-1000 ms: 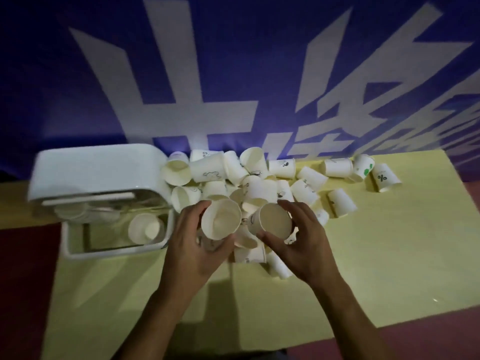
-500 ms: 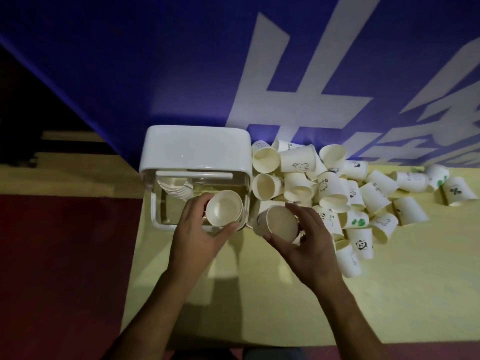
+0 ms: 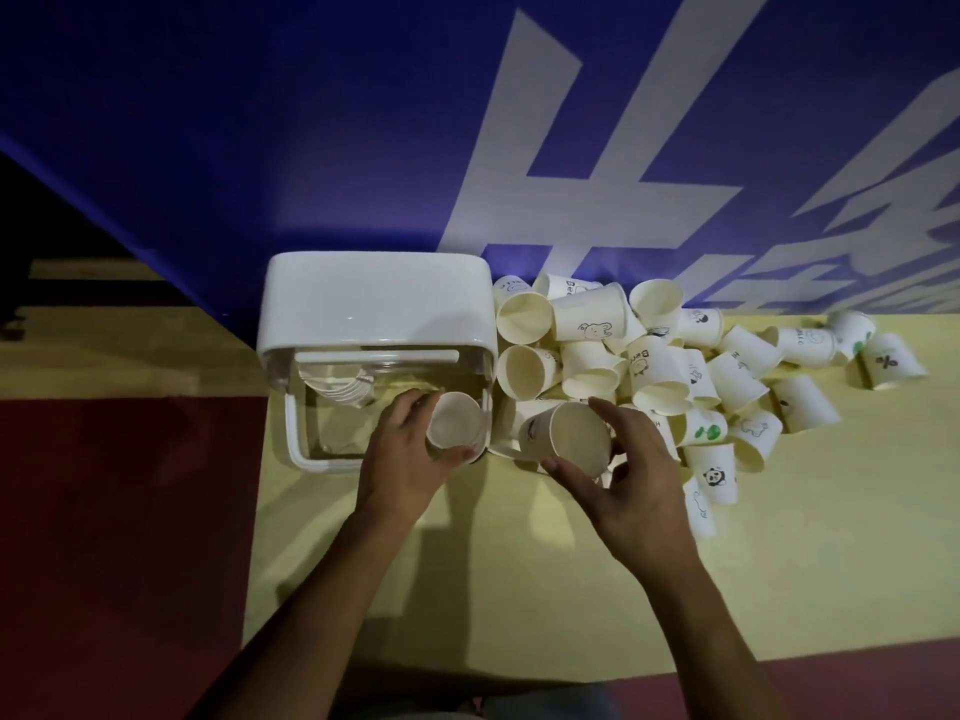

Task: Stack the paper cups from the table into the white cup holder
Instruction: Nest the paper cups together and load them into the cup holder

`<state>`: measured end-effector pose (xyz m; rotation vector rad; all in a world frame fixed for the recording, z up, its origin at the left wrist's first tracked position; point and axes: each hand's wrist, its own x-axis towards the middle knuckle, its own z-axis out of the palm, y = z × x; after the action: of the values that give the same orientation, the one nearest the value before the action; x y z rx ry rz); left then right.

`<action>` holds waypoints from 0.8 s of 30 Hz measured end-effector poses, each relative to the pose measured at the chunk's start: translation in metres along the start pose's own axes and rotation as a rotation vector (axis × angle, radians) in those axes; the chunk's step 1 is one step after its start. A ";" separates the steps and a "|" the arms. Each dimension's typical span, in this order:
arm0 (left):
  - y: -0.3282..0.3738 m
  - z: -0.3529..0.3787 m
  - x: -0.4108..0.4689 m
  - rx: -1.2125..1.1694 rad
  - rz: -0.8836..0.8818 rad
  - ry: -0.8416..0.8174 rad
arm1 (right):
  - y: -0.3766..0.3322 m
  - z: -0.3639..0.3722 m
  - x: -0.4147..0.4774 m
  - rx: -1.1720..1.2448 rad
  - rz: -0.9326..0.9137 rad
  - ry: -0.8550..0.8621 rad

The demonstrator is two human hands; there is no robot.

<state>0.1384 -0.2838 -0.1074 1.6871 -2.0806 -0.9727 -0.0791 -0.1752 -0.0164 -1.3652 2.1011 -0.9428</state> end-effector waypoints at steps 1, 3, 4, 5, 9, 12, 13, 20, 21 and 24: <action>-0.001 0.001 0.001 0.011 -0.012 -0.015 | -0.002 0.002 0.001 0.010 -0.009 -0.003; -0.001 0.001 0.002 0.020 -0.038 -0.026 | -0.006 0.008 0.004 0.040 -0.016 -0.015; 0.000 0.001 0.003 0.024 -0.052 -0.028 | -0.009 0.013 0.006 0.049 -0.009 -0.024; 0.001 0.000 0.003 0.022 -0.064 -0.034 | -0.012 0.018 0.008 0.049 -0.007 -0.034; -0.002 -0.006 0.000 -0.050 -0.071 -0.094 | -0.030 0.044 0.017 0.059 -0.072 -0.102; -0.010 -0.015 -0.011 -0.141 -0.076 -0.080 | -0.035 0.062 0.021 0.076 -0.126 -0.143; -0.014 -0.018 -0.014 -0.170 -0.076 -0.078 | -0.033 0.068 0.023 0.074 -0.130 -0.152; -0.018 -0.021 -0.017 -0.390 -0.122 -0.020 | -0.015 0.107 0.036 -0.012 -0.138 -0.244; -0.016 -0.020 -0.014 -0.396 -0.126 -0.031 | -0.012 0.111 0.037 -0.028 -0.134 -0.272; -0.009 -0.018 -0.006 -0.357 -0.112 -0.084 | -0.003 0.117 0.038 -0.079 -0.103 -0.343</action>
<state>0.1580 -0.2849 -0.0991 1.6104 -1.7420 -1.3777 -0.0120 -0.2457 -0.0918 -1.5636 1.8395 -0.6151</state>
